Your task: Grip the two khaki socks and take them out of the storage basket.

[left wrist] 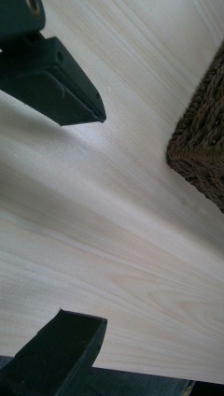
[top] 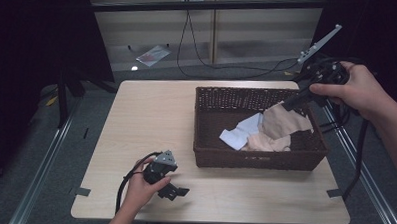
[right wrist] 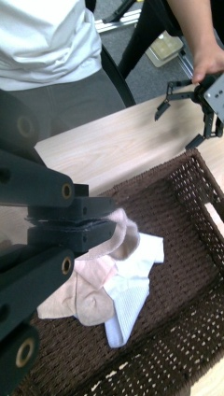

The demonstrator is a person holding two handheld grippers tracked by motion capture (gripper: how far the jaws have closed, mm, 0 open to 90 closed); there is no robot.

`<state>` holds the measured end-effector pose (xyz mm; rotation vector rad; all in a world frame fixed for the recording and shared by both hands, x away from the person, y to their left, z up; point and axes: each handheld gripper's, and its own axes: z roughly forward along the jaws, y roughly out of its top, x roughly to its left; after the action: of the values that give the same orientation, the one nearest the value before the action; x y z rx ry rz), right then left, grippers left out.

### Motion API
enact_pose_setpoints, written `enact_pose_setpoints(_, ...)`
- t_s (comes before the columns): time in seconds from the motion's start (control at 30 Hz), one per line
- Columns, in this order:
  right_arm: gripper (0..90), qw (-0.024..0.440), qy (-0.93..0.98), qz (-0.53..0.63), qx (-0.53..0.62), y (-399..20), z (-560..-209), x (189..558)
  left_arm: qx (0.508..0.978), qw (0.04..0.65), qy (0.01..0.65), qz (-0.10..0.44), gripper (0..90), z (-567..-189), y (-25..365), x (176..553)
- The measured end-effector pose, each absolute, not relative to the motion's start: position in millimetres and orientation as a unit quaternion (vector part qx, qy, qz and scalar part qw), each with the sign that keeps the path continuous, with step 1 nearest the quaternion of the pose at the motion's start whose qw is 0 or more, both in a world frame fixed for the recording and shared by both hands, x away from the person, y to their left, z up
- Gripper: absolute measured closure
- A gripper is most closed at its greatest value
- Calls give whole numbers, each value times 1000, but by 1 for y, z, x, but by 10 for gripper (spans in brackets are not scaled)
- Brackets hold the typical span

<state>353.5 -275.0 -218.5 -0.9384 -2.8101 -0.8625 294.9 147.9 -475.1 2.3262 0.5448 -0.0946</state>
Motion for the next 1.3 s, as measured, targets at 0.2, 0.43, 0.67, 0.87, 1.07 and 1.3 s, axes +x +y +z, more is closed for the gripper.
enact_pose_setpoints(0.2, 885, 30, -912, -285, -293, -276, -216, 346, 906, 364, 216, -29, 29, -475, 147, 294)
enact_pose_setpoints(0.43, 885, 36, -914, -291, -282, -278, -216, 339, 907, 362, 215, -28, 29, -475, 146, 294)
enact_pose_setpoints(0.67, 884, 48, -918, -289, -269, -278, -229, 331, 908, 361, 213, -27, 29, -475, 146, 293)
enact_pose_setpoints(0.87, 883, 61, -919, -291, -261, -278, -243, 326, 905, 365, 214, -27, 29, -476, 146, 293)
enact_pose_setpoints(1.07, 882, 68, -920, -294, -251, -273, -253, 322, 904, 368, 215, -30, 29, -477, 144, 293)
enact_pose_setpoints(1.3, 881, 75, -924, -290, -237, -265, -267, 320, 903, 368, 219, -29, 29, -477, 145, 293)
